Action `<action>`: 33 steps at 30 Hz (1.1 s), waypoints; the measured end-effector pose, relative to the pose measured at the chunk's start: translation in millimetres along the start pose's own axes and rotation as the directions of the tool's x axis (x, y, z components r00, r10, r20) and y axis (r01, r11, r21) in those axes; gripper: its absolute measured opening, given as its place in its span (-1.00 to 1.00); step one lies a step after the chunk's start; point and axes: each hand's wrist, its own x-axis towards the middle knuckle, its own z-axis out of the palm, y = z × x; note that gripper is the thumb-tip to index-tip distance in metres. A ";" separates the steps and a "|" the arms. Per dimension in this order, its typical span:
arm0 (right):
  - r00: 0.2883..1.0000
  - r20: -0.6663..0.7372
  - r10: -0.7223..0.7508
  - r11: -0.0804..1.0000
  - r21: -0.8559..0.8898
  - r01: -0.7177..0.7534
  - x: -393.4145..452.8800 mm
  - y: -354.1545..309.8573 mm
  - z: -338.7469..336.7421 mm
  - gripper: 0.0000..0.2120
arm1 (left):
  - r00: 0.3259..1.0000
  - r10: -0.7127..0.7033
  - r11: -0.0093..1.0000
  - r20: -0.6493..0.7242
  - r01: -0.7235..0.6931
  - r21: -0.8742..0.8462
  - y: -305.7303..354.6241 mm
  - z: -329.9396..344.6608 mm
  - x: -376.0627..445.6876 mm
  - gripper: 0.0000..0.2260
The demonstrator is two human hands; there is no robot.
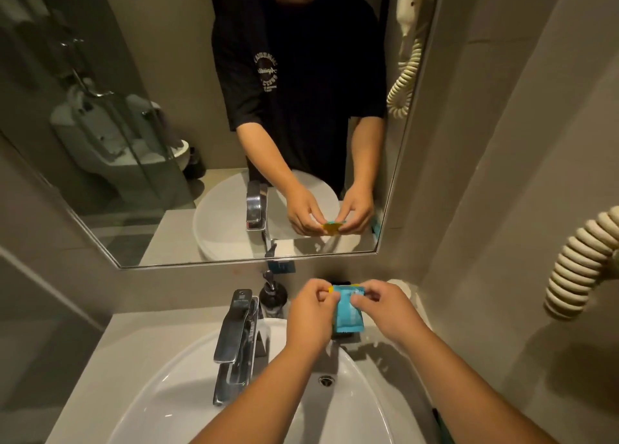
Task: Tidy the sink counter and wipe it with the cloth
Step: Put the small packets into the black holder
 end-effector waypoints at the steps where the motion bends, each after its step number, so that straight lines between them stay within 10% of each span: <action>1: 1.000 -0.005 -0.003 1.000 -0.019 0.003 10.8 -1.5 0.9 -0.92 | 1.000 0.007 0.999 -0.030 -0.006 0.034 1.5 1.9 8.3 -0.97; 10: 0.998 -0.008 -0.055 0.963 -0.264 0.051 77.3 15.2 24.7 -0.90 | 0.989 -0.037 0.948 -0.145 0.081 0.308 -30.8 17.9 68.5 -0.93; 18: 0.996 -0.057 -0.062 0.781 -0.624 0.013 85.9 40.5 47.4 -0.84 | 0.994 0.101 0.703 -0.038 -0.045 0.710 -53.6 30.5 70.0 -0.85; 33: 0.968 -0.136 -0.211 0.653 -0.757 0.036 82.0 50.2 58.7 -0.69 | 0.993 0.113 0.737 -0.024 -0.068 0.672 -65.3 32.3 66.9 -0.84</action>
